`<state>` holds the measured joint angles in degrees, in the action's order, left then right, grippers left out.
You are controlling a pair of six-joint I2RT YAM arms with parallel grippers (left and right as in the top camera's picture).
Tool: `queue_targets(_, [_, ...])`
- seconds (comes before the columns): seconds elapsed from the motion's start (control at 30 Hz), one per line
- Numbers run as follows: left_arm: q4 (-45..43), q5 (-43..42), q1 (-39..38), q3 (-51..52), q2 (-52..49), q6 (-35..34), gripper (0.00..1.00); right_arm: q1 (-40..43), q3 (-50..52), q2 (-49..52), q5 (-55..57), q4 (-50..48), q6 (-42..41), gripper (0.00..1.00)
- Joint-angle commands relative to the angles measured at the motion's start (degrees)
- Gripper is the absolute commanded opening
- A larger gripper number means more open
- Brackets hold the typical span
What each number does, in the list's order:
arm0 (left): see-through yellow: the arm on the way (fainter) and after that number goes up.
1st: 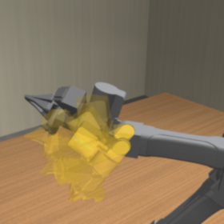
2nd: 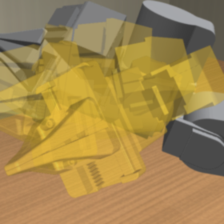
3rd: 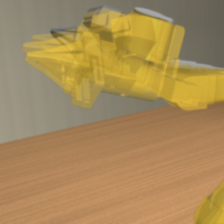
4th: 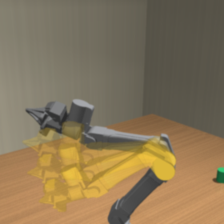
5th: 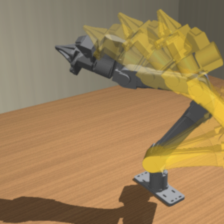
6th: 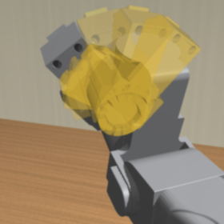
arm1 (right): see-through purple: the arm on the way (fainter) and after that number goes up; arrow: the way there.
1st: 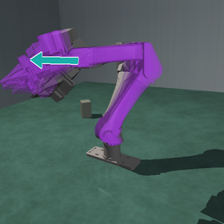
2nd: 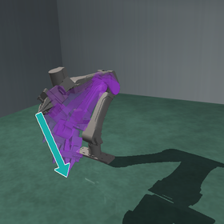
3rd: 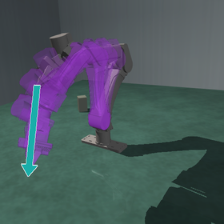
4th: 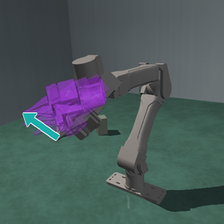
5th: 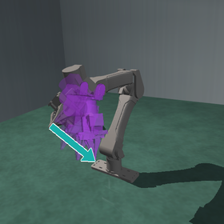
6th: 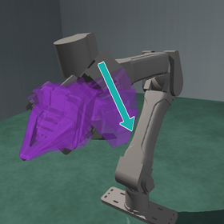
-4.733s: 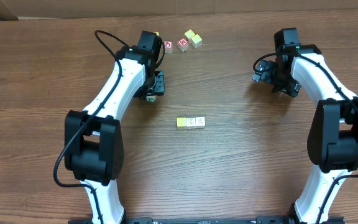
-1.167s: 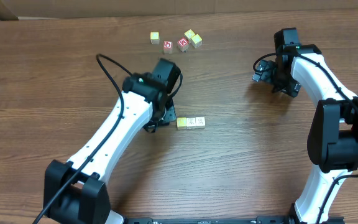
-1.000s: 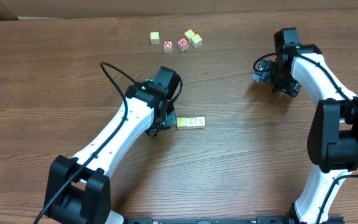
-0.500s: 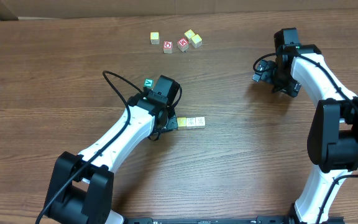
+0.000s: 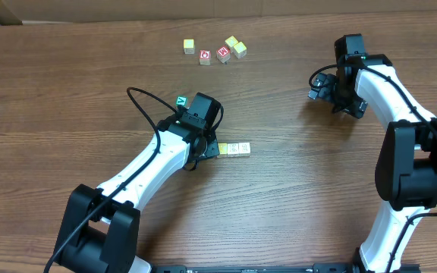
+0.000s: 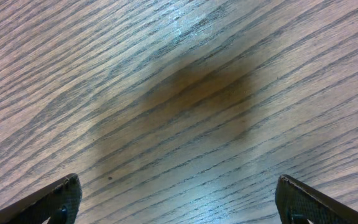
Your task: Flip 5 blocks
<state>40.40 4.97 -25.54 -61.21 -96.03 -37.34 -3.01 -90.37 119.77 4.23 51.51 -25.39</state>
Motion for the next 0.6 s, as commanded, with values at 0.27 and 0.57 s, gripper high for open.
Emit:
queue_targets(0.27, [-0.42,-0.11,-0.76,1.07,-1.14,1.38,0.38,0.13,-1.18,0.04,-0.33,-0.26,0.35,1.0])
queue_targets(0.57, [0.7,3.17,-0.44,-0.13,-2.29,4.17,0.42,0.13,-1.18,0.04,-0.33,-0.26,0.35,1.0])
